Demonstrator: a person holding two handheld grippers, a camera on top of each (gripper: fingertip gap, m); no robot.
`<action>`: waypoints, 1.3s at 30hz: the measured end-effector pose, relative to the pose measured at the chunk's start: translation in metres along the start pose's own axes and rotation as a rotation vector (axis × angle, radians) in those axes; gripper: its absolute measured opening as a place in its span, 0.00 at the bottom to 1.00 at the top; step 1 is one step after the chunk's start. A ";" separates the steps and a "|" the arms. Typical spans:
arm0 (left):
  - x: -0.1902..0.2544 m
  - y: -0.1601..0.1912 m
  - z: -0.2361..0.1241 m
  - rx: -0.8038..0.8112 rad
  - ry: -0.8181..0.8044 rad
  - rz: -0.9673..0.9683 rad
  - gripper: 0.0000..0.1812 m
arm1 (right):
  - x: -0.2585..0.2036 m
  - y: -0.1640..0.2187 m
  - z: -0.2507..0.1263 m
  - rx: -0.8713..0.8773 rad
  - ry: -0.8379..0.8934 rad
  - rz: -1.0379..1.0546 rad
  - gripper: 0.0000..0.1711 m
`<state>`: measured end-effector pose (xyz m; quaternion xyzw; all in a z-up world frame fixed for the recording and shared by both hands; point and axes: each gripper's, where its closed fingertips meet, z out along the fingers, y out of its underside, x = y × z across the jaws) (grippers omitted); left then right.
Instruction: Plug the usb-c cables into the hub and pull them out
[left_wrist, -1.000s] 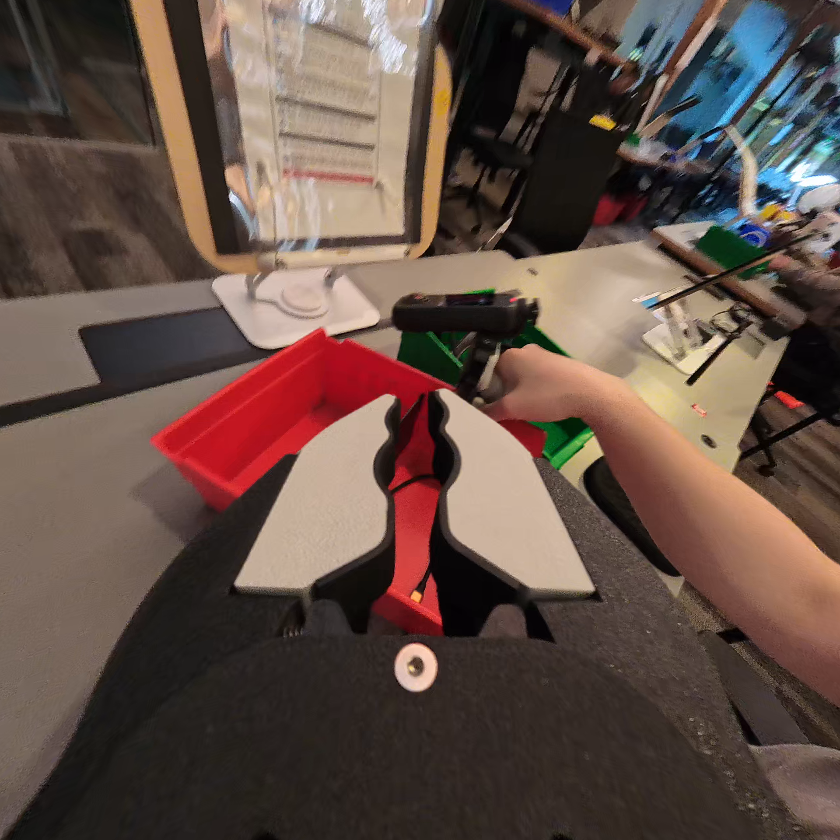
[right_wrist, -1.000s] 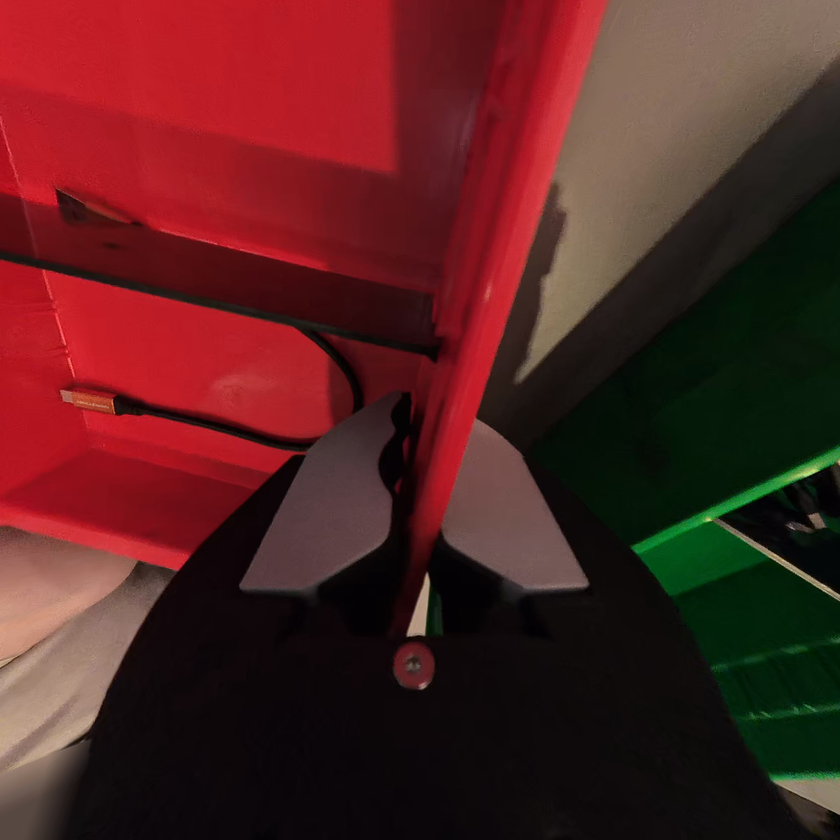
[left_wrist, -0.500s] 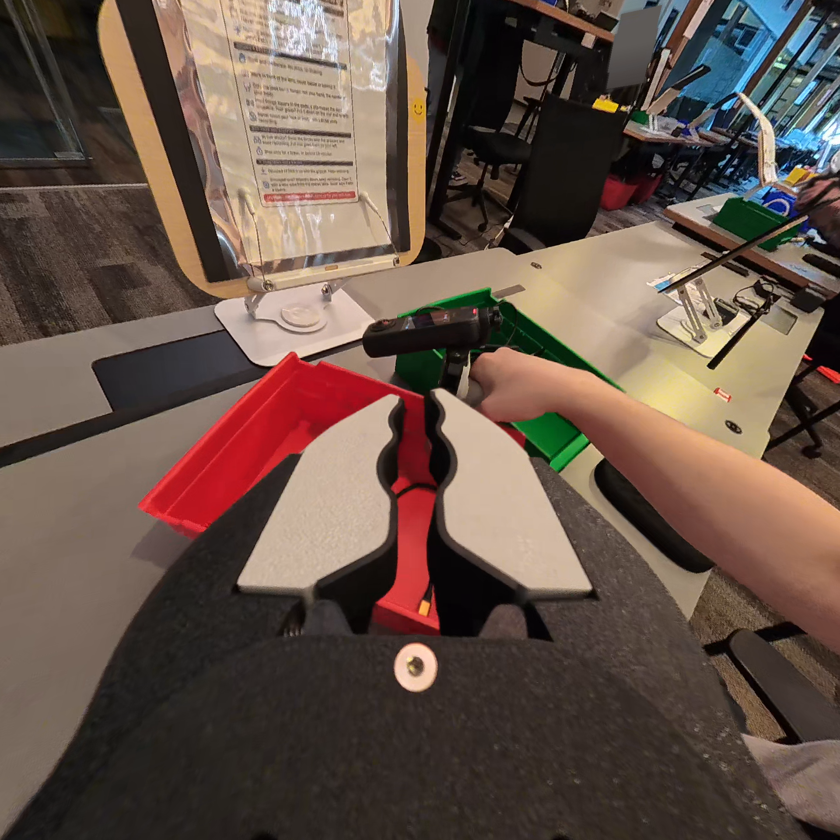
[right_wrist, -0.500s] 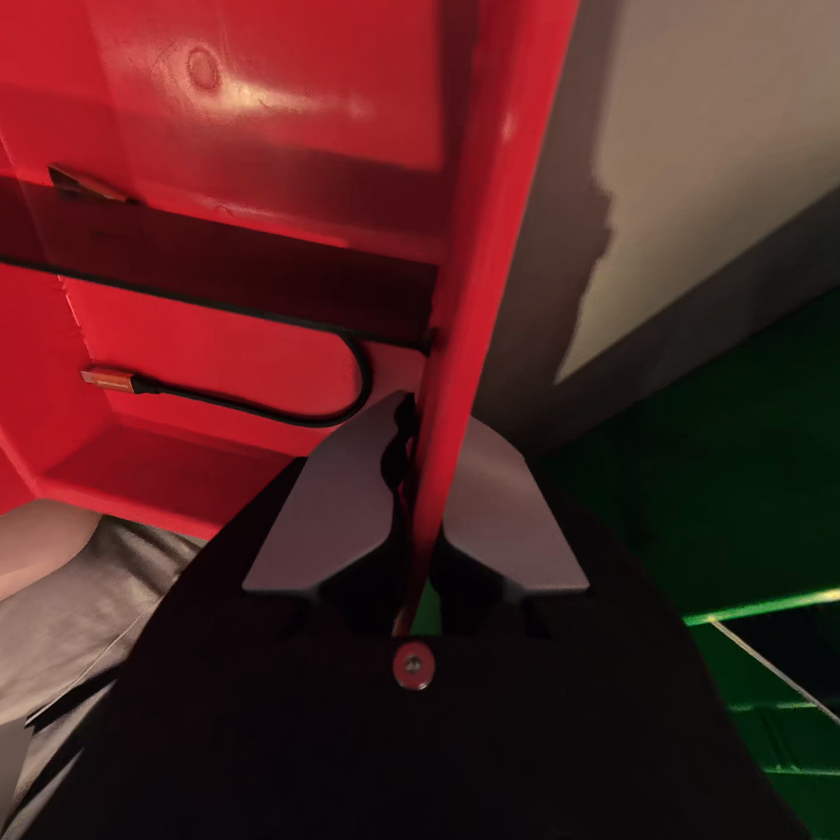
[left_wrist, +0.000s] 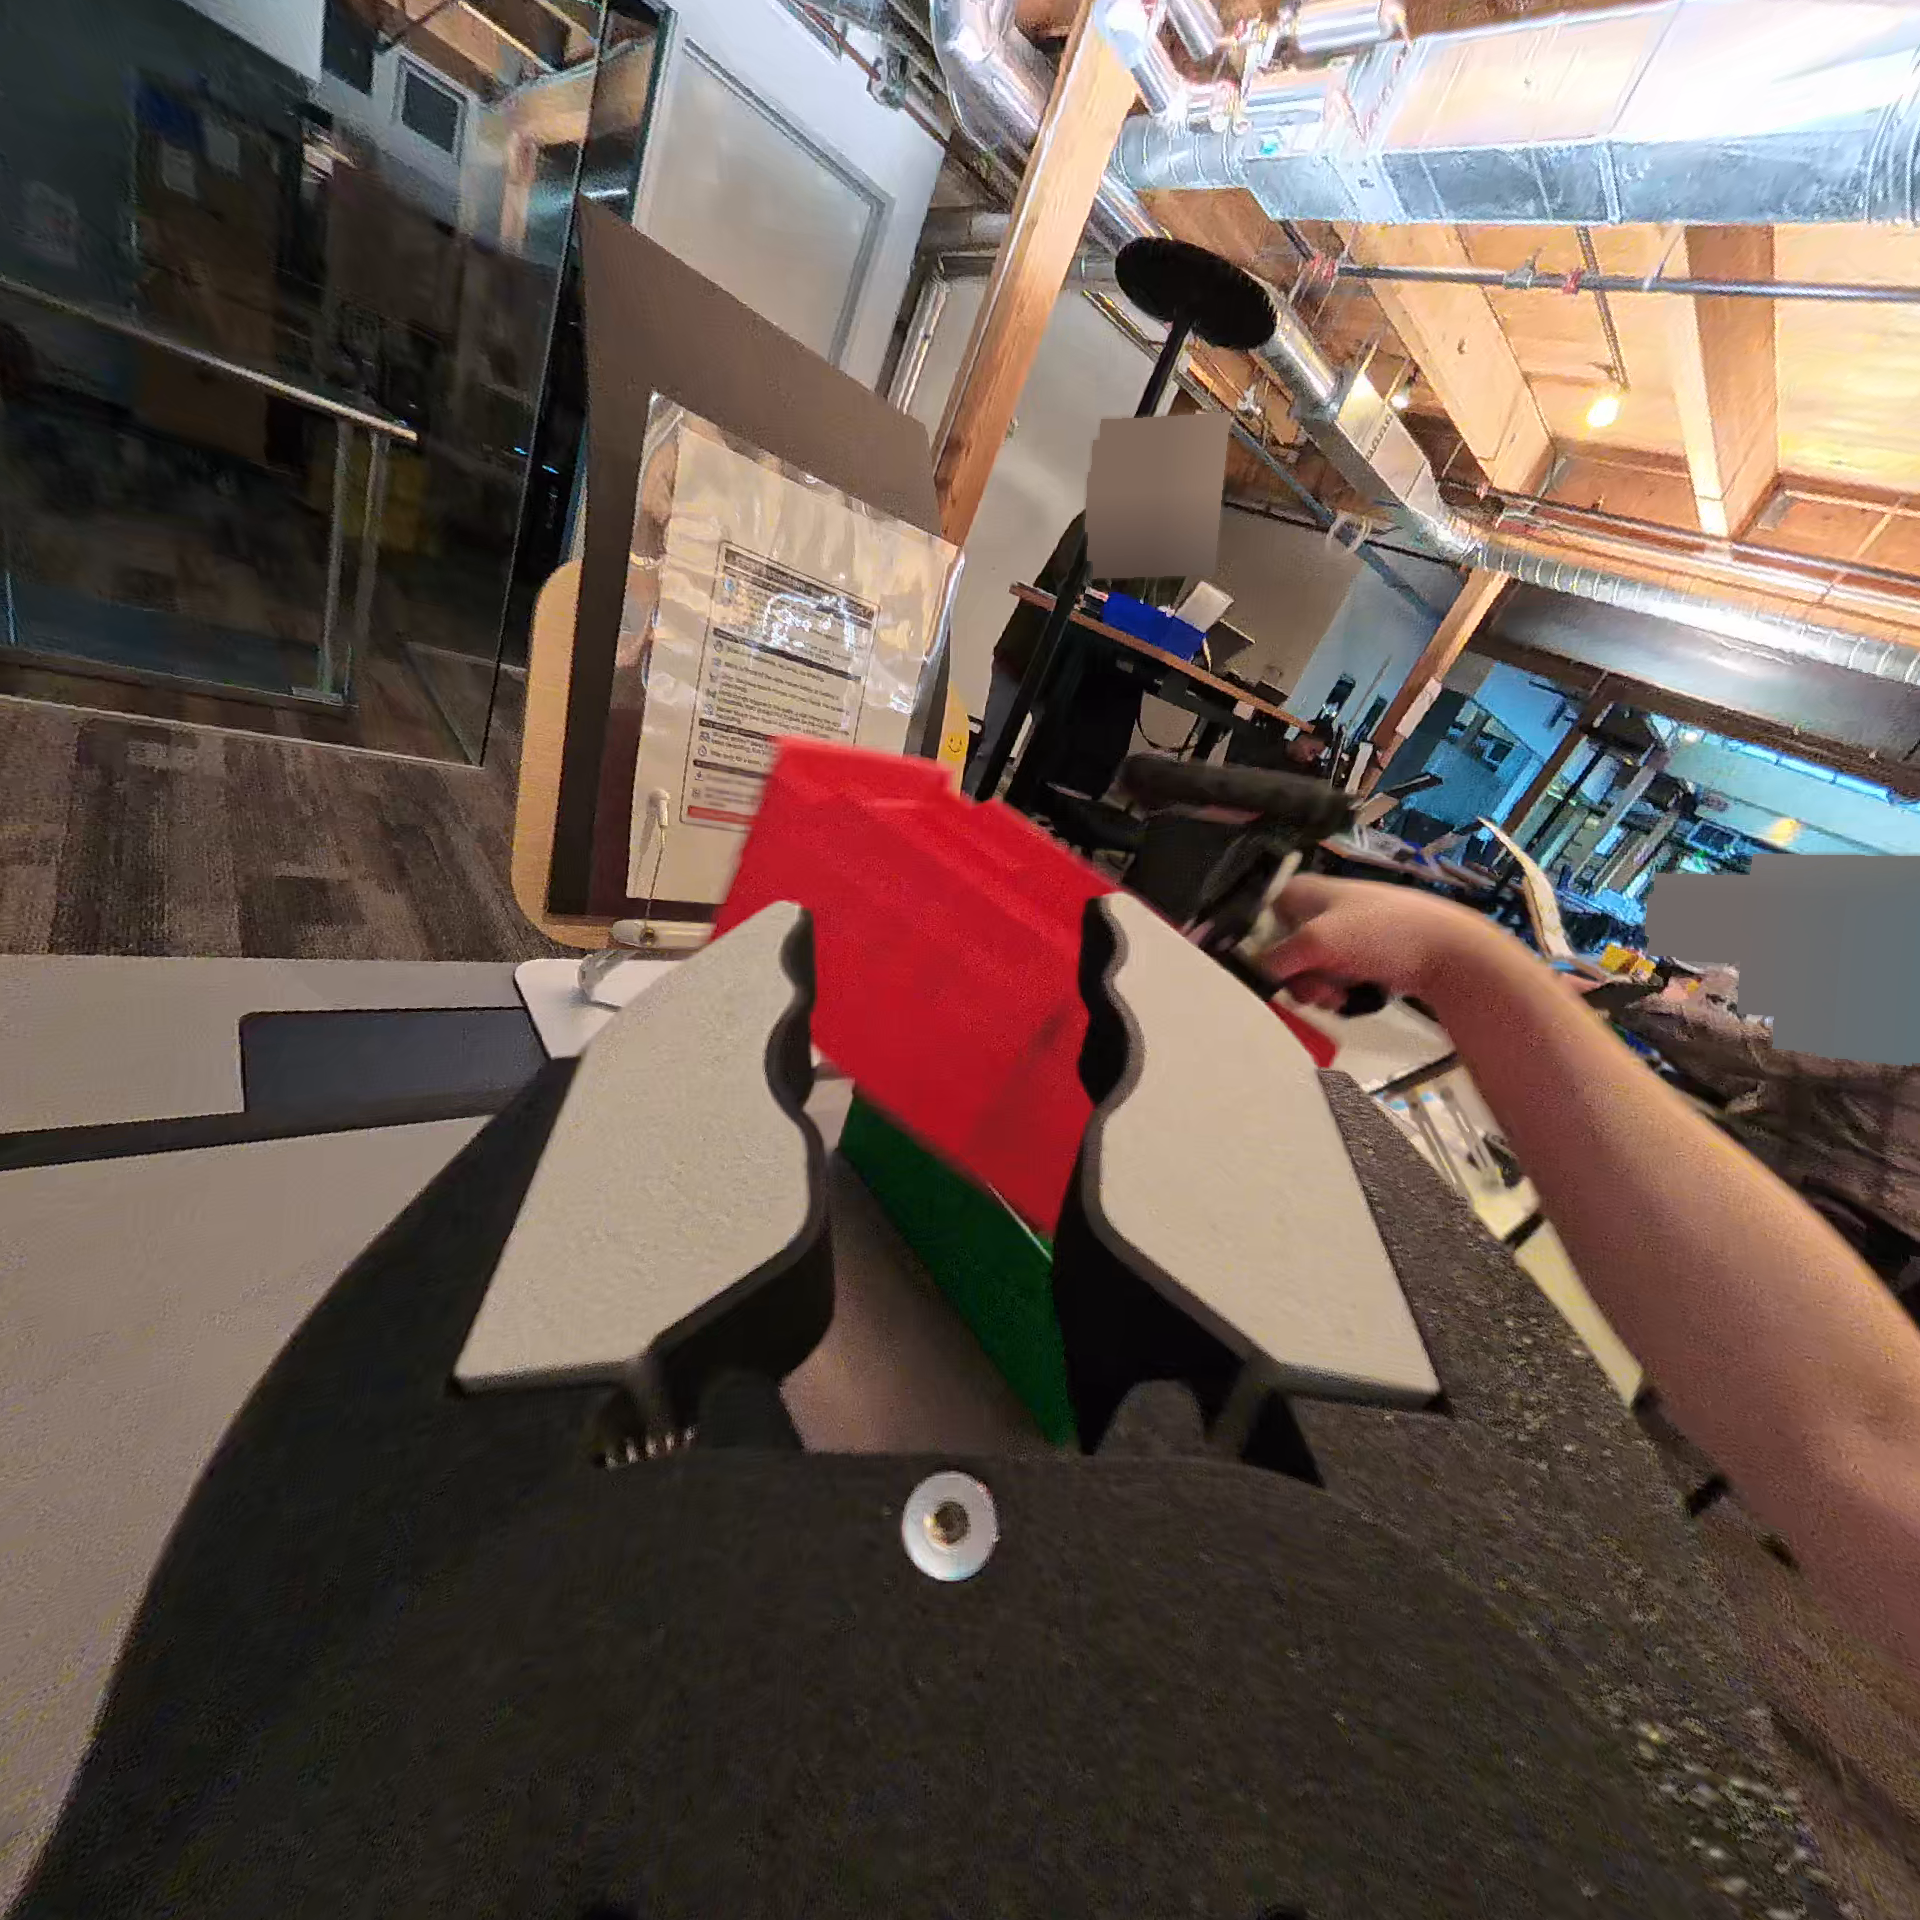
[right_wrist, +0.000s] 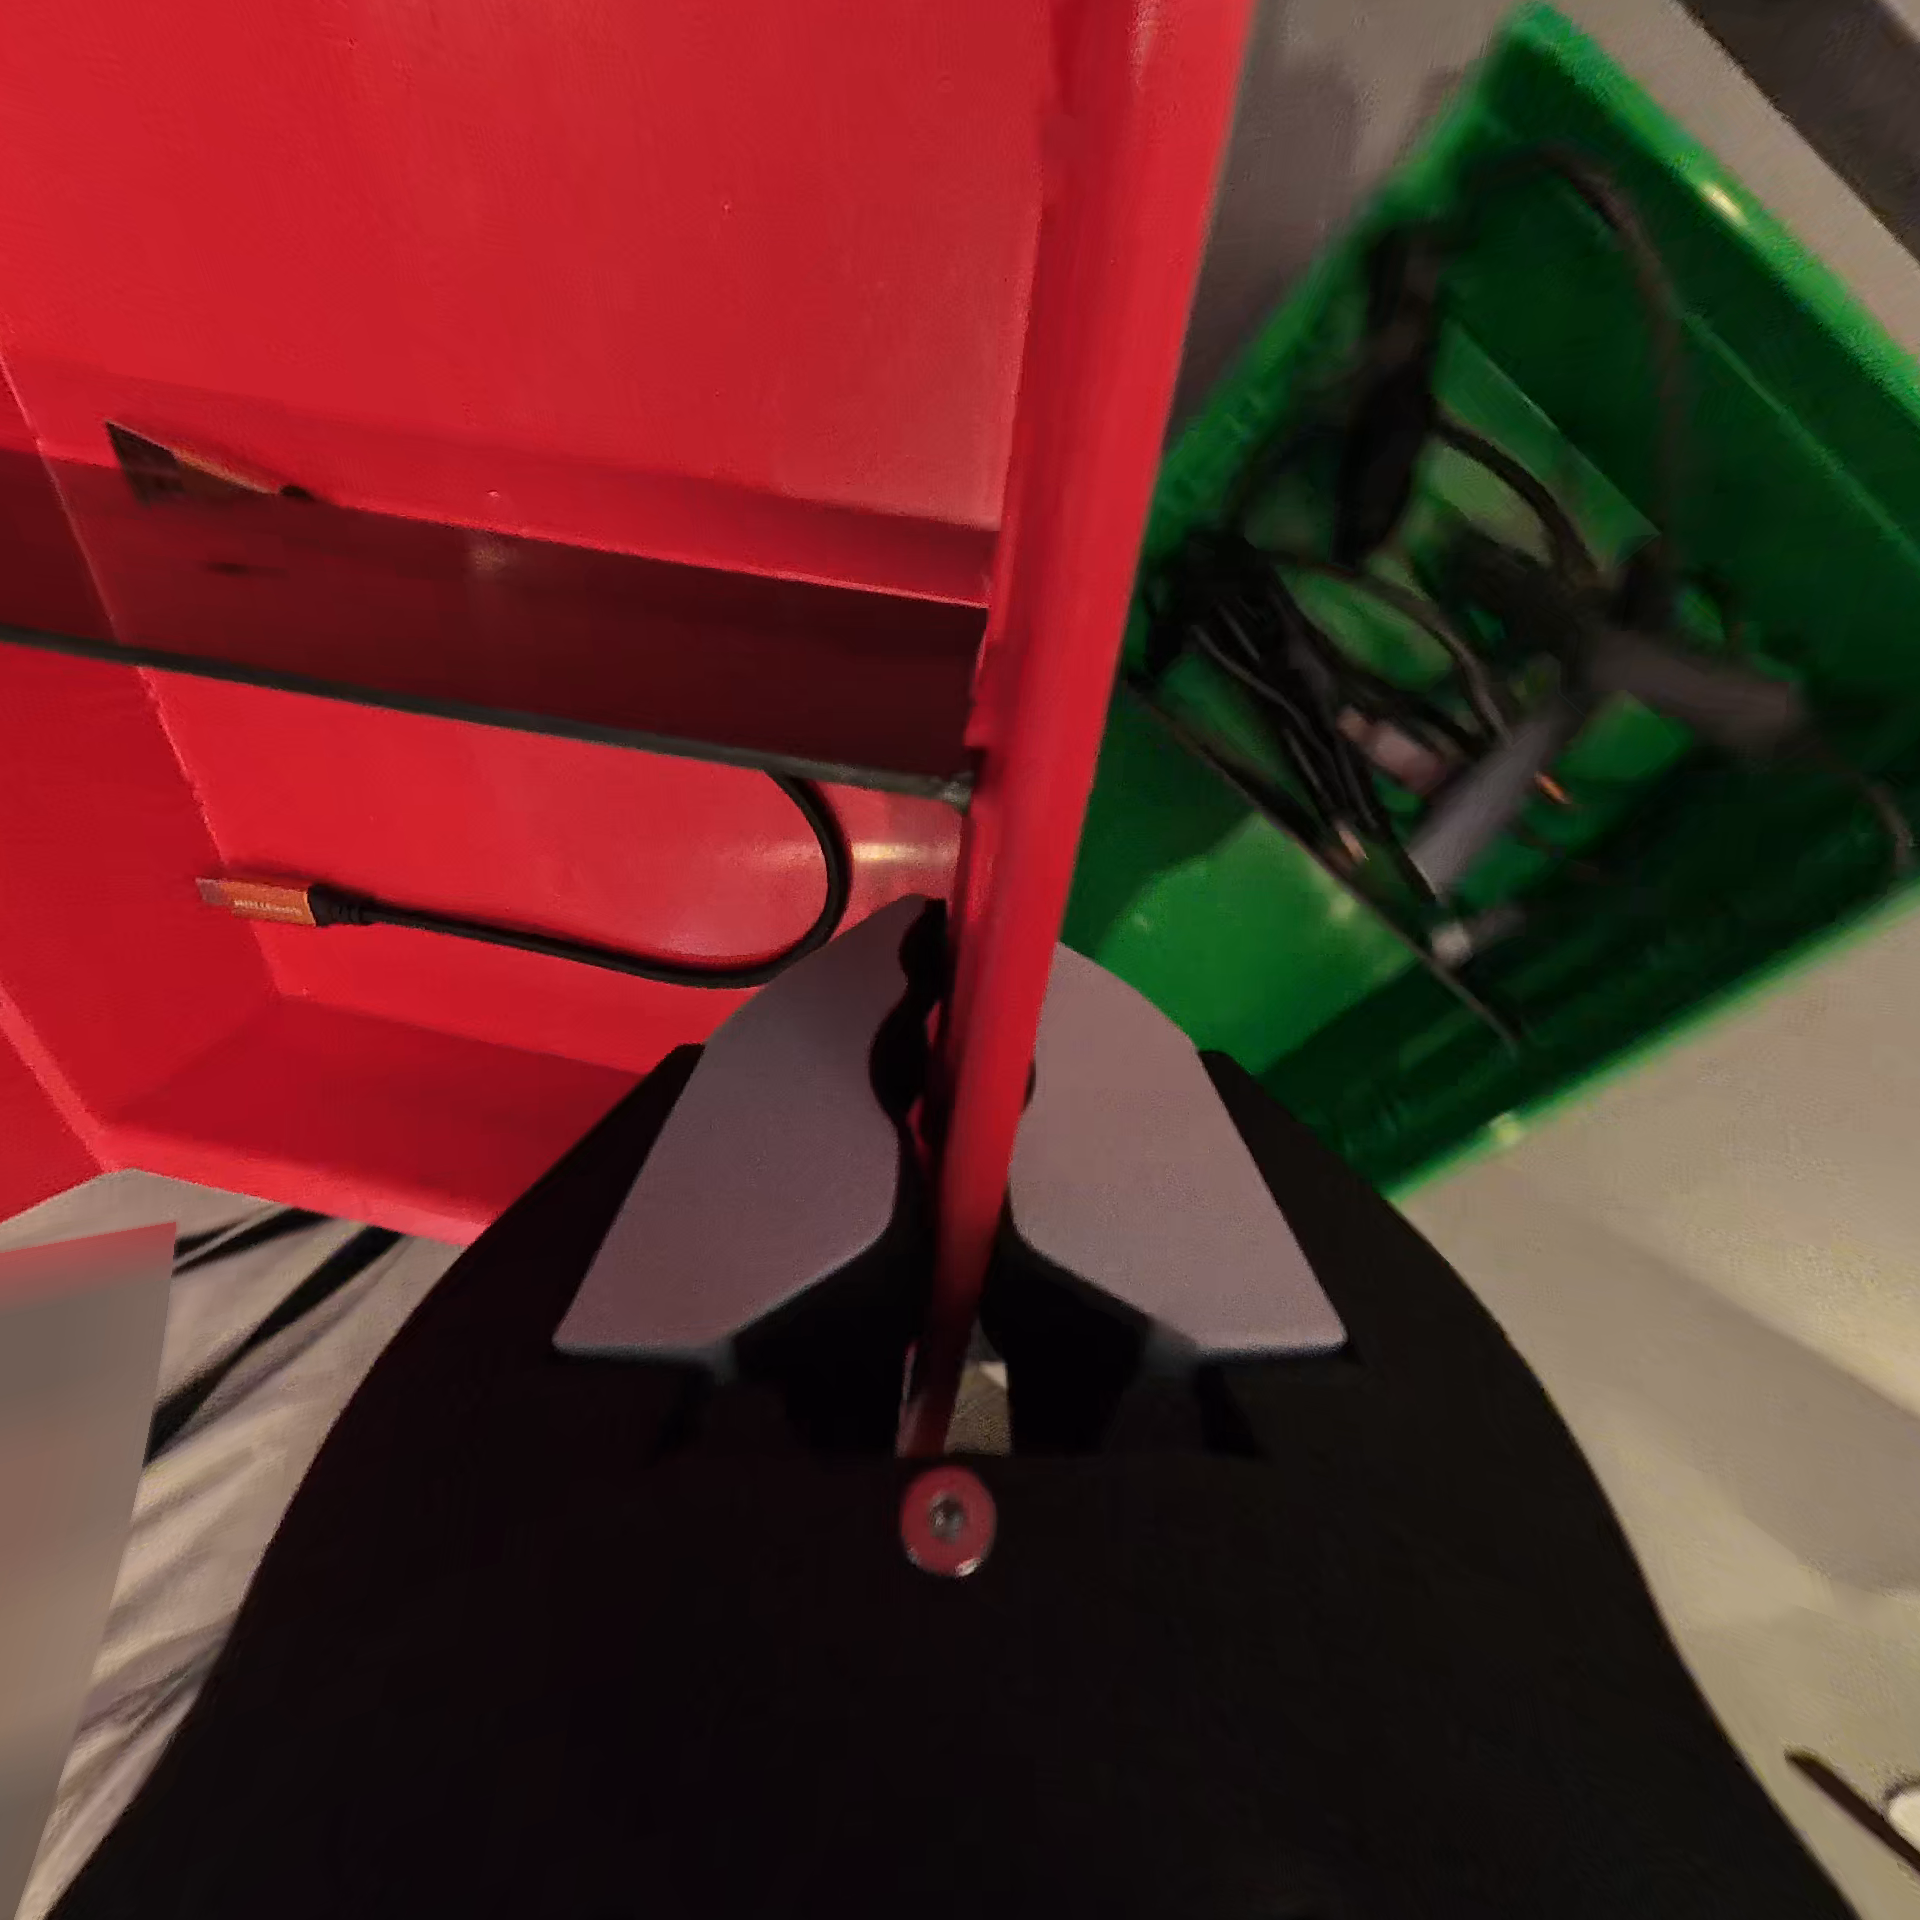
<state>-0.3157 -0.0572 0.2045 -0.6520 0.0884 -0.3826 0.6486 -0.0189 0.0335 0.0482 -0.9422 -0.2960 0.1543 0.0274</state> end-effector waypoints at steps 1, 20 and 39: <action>0.002 0.004 0.003 -0.021 0.012 0.008 0.28 | 0.014 0.015 -0.020 0.015 0.007 0.029 0.03; 0.023 0.331 0.203 -1.219 0.057 0.110 0.43 | 0.275 0.335 -0.012 0.121 0.196 0.808 0.03; -0.070 0.313 0.156 -1.347 -0.065 -0.184 0.06 | 0.273 0.300 0.076 0.051 0.151 0.613 0.03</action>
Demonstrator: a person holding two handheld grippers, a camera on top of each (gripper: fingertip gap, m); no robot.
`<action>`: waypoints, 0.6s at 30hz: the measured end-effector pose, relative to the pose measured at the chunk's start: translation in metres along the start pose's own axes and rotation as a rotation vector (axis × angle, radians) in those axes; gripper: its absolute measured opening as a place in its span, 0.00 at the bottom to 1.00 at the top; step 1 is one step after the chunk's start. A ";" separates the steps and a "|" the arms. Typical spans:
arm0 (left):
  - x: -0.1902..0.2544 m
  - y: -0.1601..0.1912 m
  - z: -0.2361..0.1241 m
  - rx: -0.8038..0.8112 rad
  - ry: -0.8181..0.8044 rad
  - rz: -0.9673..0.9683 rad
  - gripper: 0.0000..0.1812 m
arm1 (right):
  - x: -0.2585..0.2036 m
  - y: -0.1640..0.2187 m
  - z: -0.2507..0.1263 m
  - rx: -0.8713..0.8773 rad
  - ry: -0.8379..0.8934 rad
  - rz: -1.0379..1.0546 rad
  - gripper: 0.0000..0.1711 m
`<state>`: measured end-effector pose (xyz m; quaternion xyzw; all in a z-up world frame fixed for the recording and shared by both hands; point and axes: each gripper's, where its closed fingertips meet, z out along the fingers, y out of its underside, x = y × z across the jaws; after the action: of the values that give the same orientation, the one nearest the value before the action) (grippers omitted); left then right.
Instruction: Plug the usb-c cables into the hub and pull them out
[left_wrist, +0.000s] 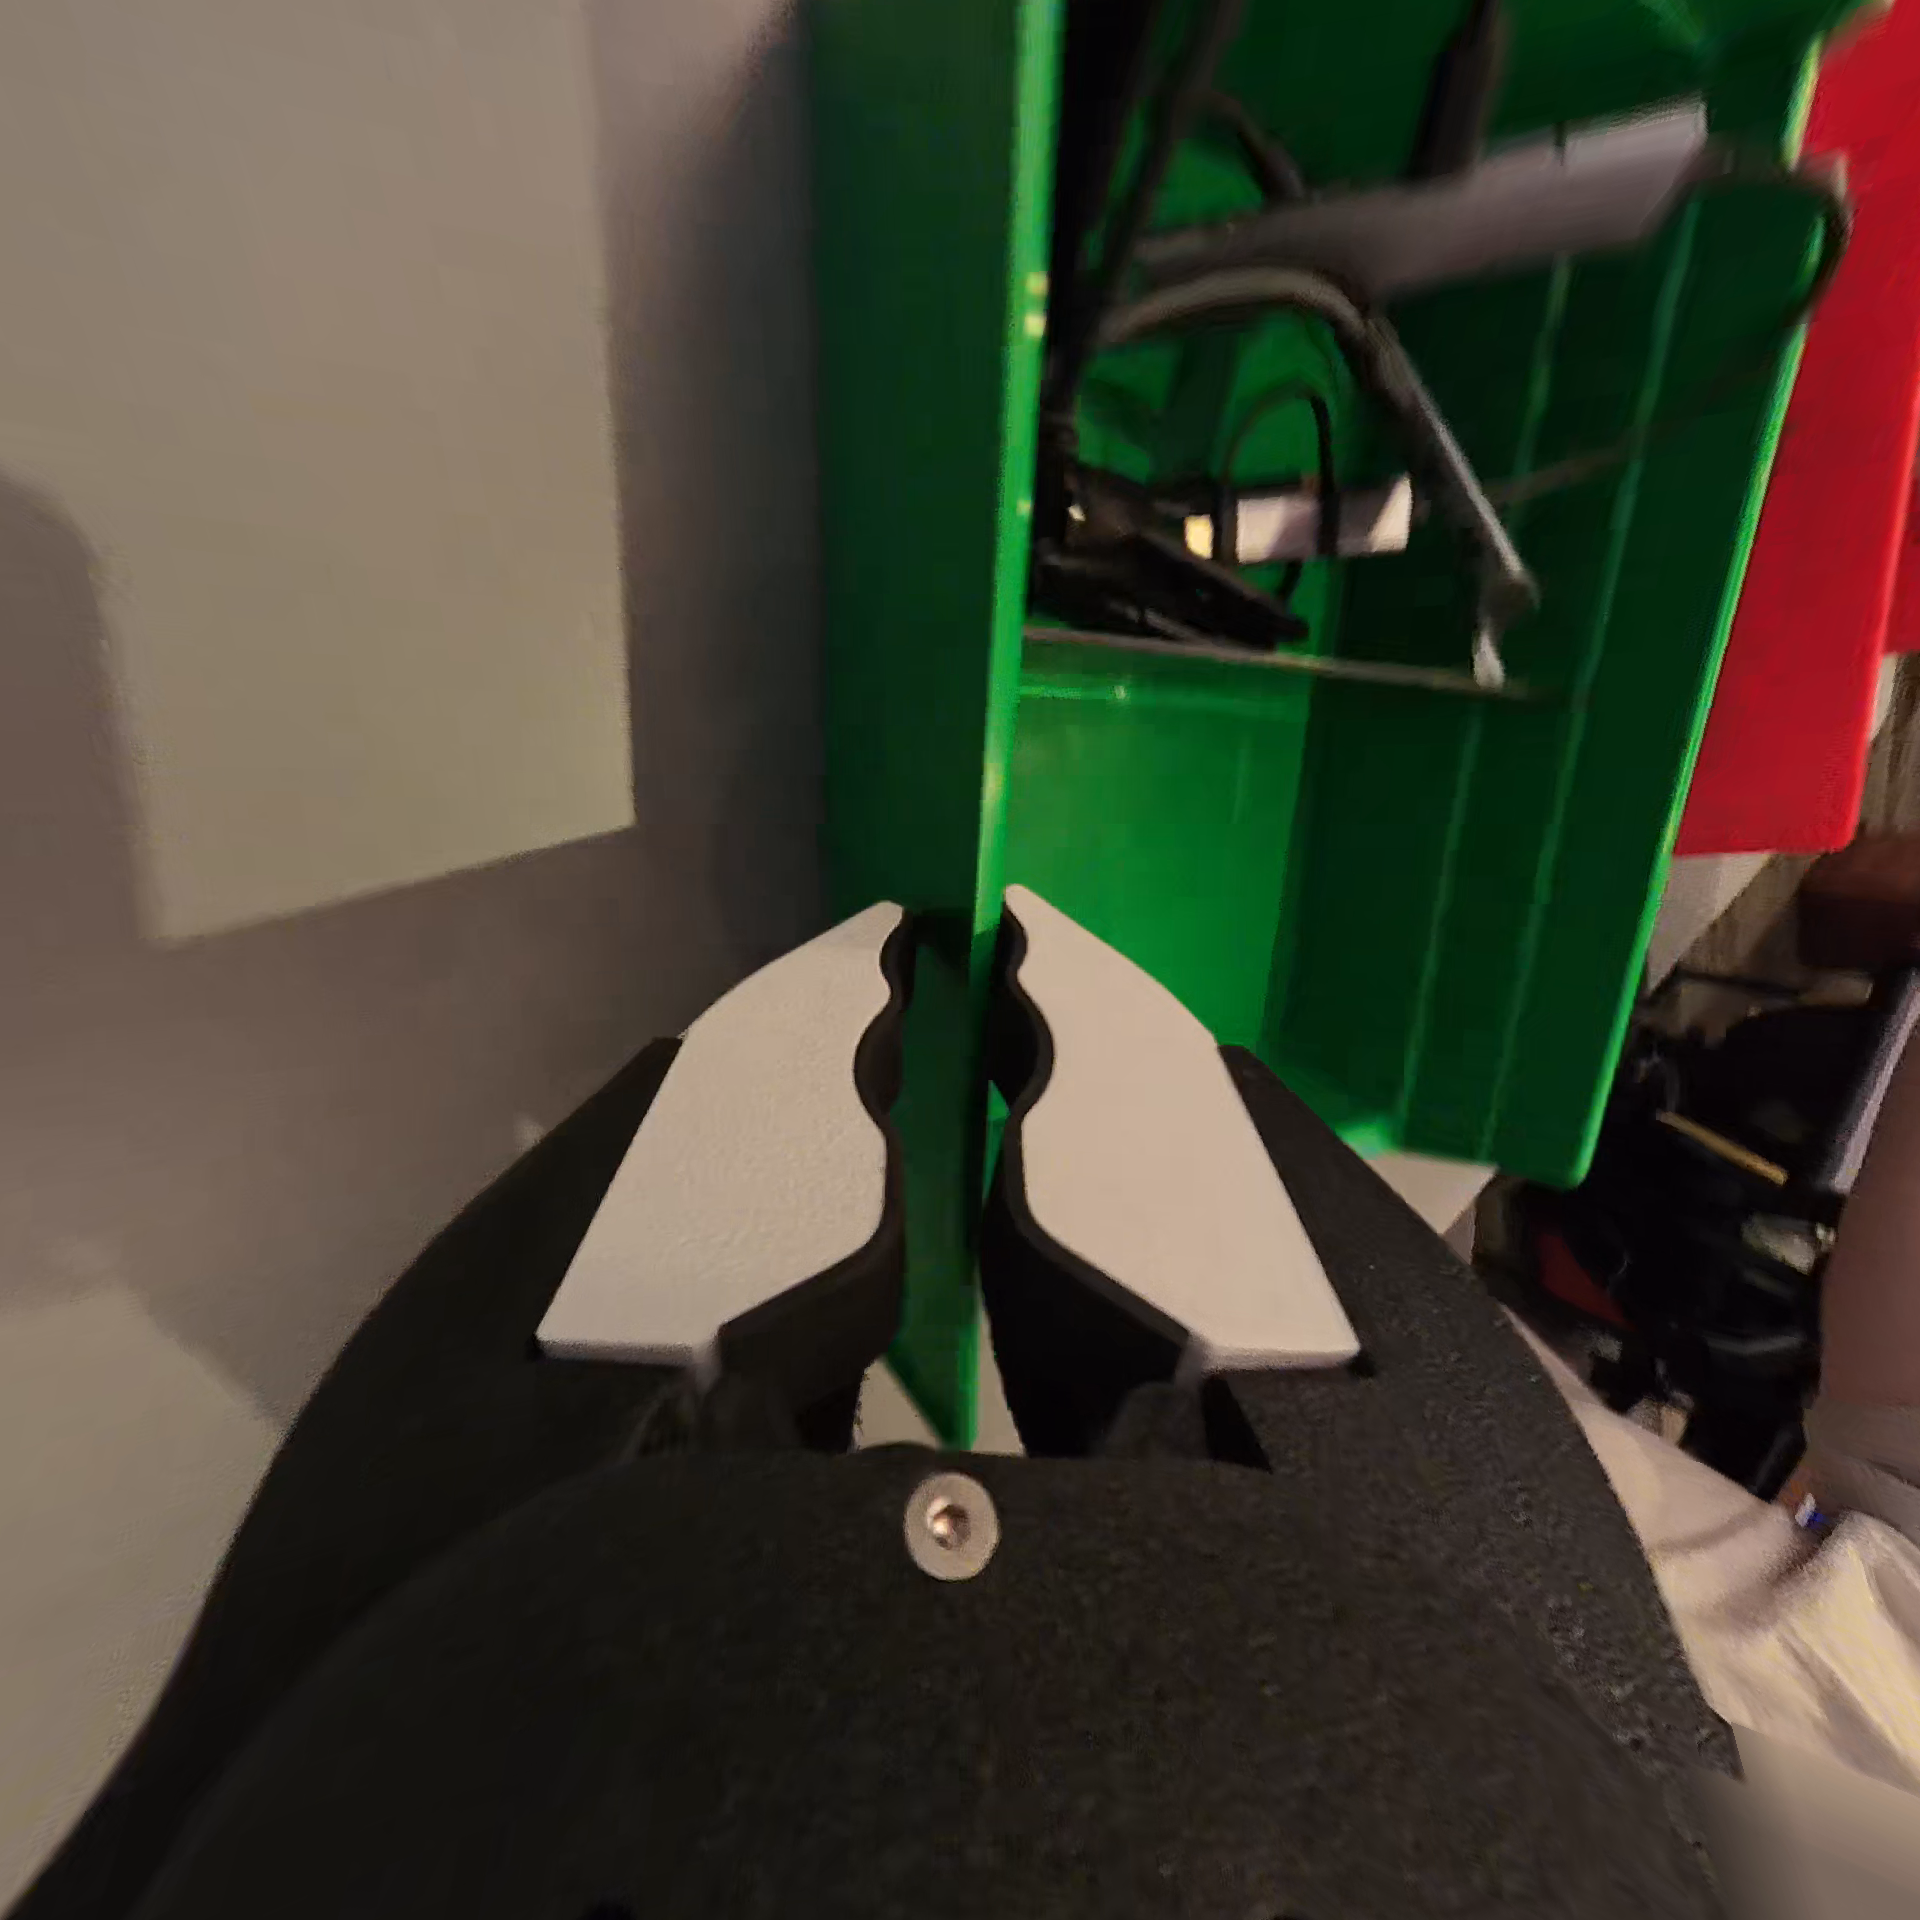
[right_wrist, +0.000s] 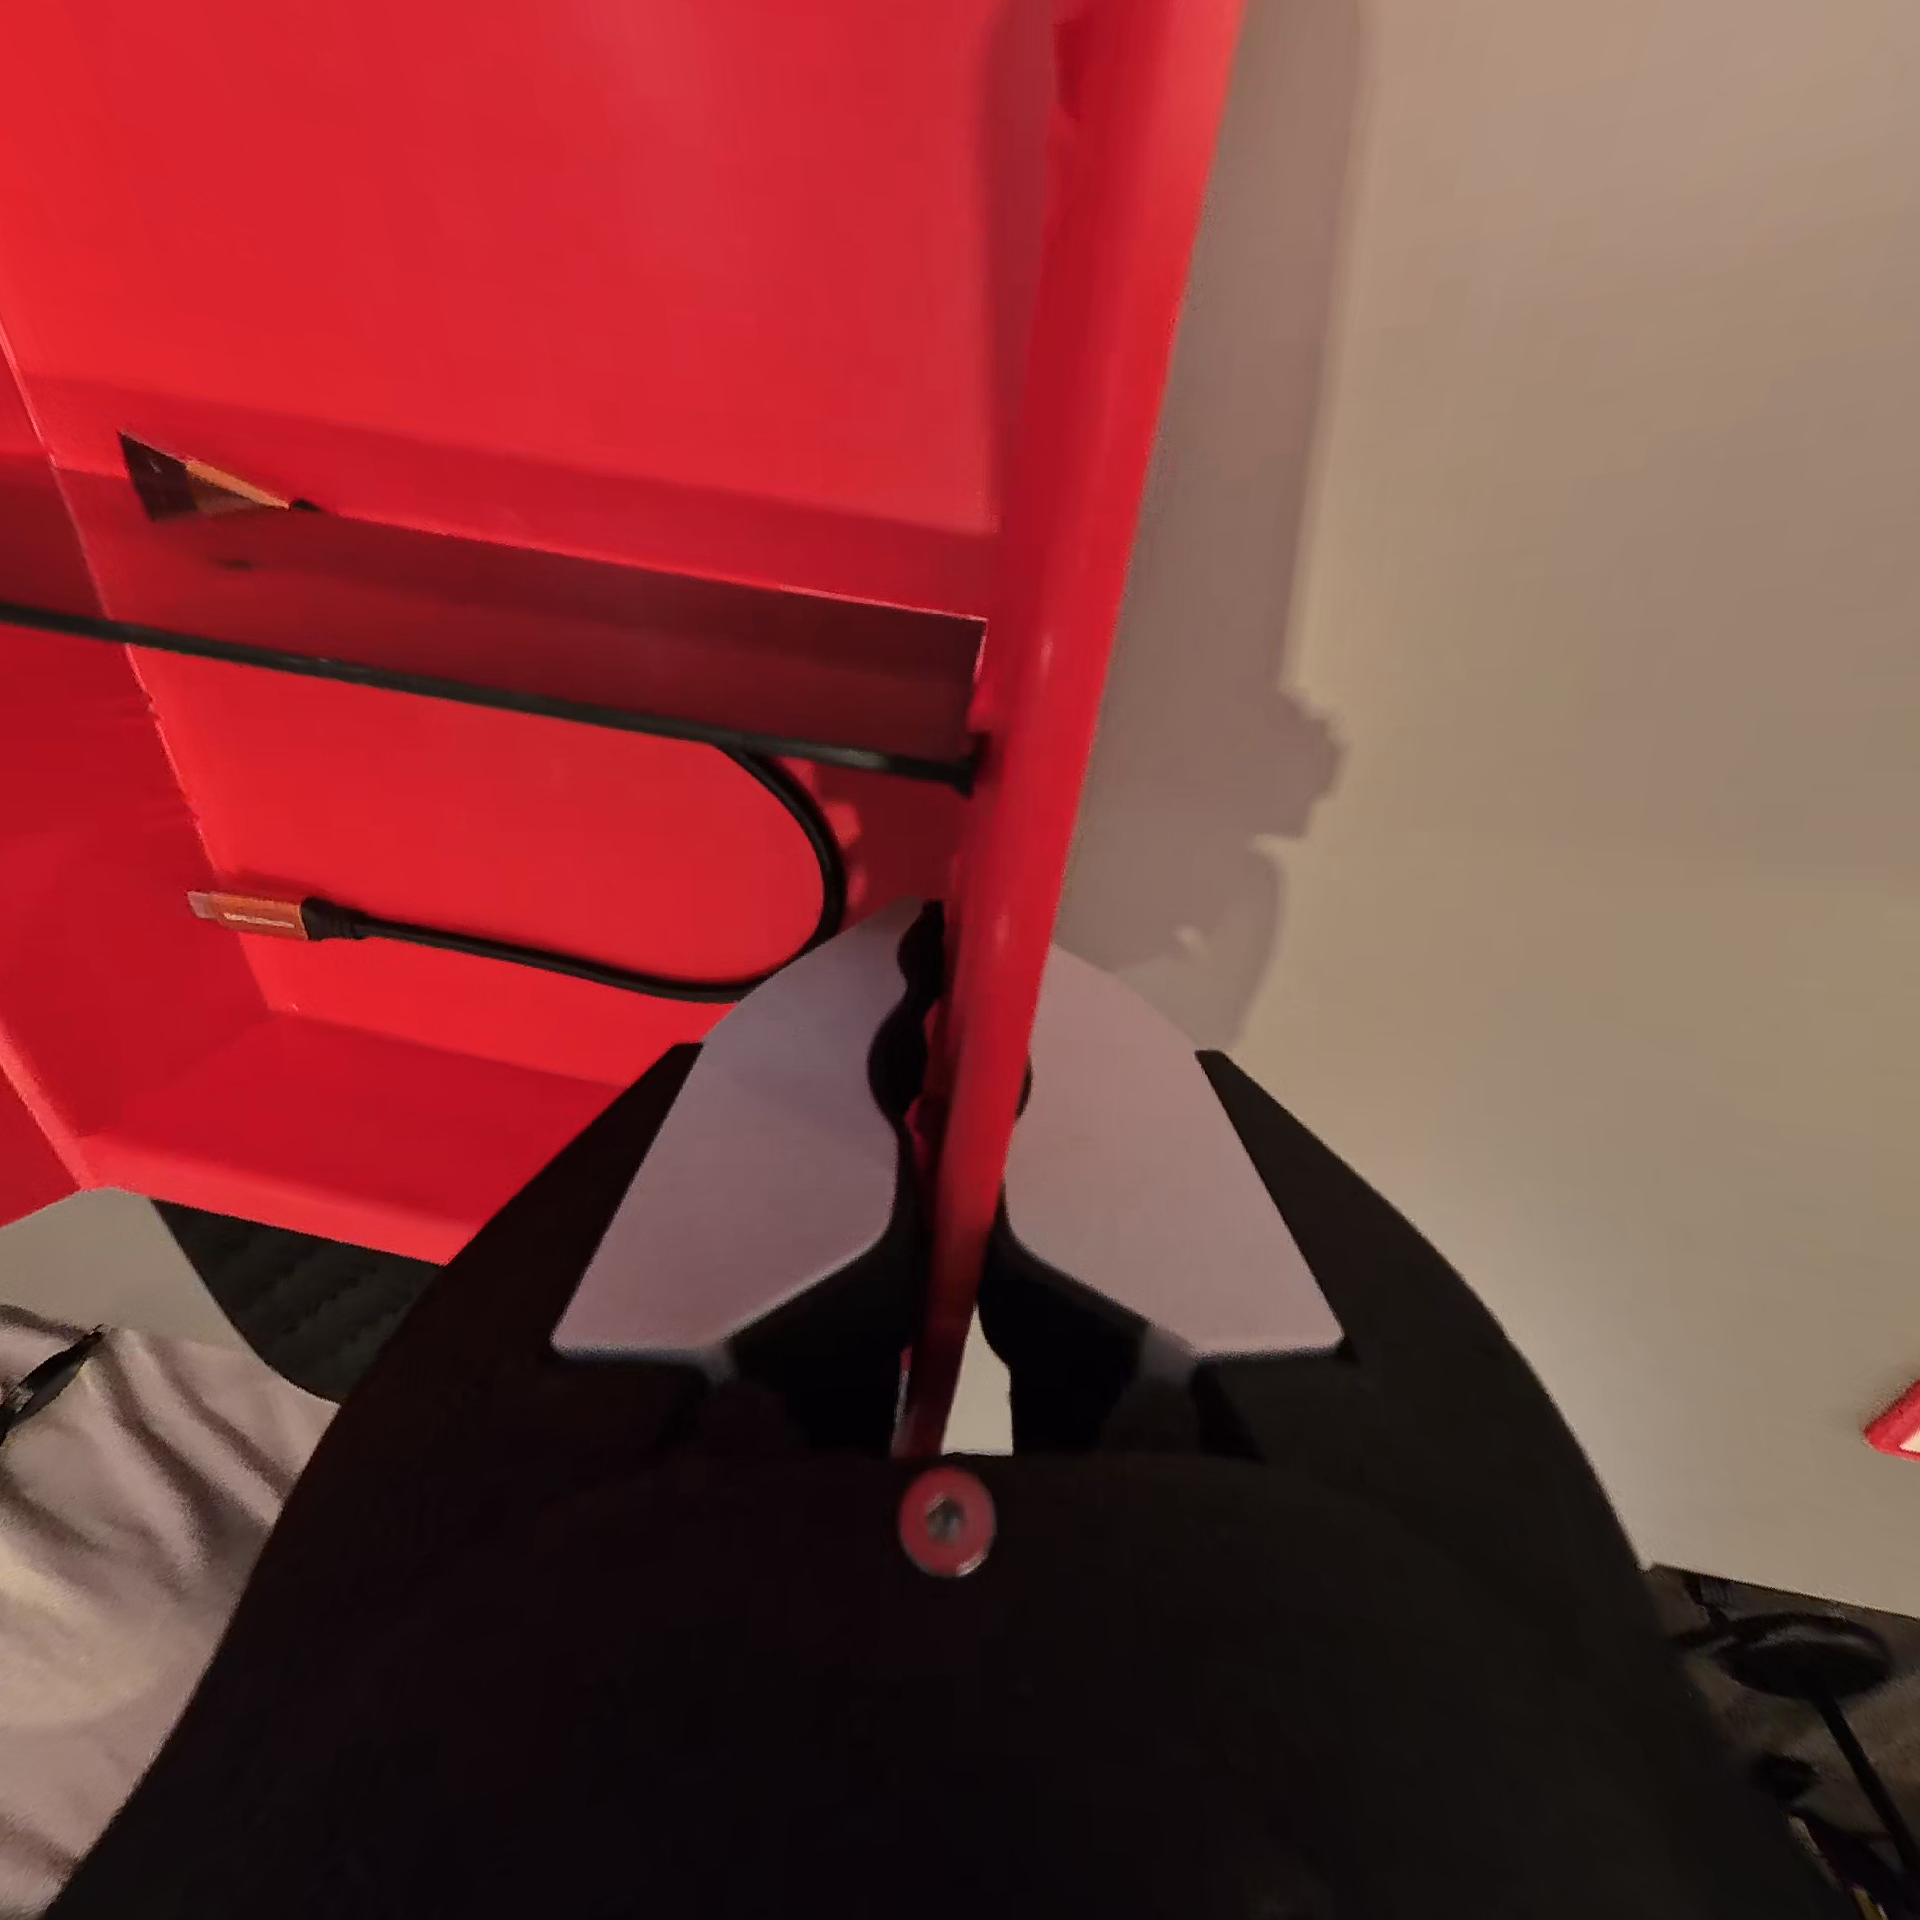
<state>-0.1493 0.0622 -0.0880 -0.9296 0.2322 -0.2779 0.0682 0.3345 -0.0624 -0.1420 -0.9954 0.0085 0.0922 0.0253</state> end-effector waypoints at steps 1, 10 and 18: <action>-0.013 0.002 -0.008 0.019 -0.010 -0.021 0.06 | -0.001 -0.001 0.000 0.000 0.006 -0.007 0.03; -0.113 0.055 -0.084 0.179 -0.081 -0.238 0.08 | -0.001 -0.002 0.000 -0.006 0.003 0.003 0.03; -0.173 0.105 -0.136 0.380 -0.087 -0.524 0.09 | 0.000 -0.002 0.000 -0.012 0.005 0.029 0.03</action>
<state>-0.3929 0.0511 -0.0848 -0.9395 -0.0740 -0.2842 0.1764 0.3342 -0.0607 -0.1424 -0.9955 0.0226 0.0902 0.0179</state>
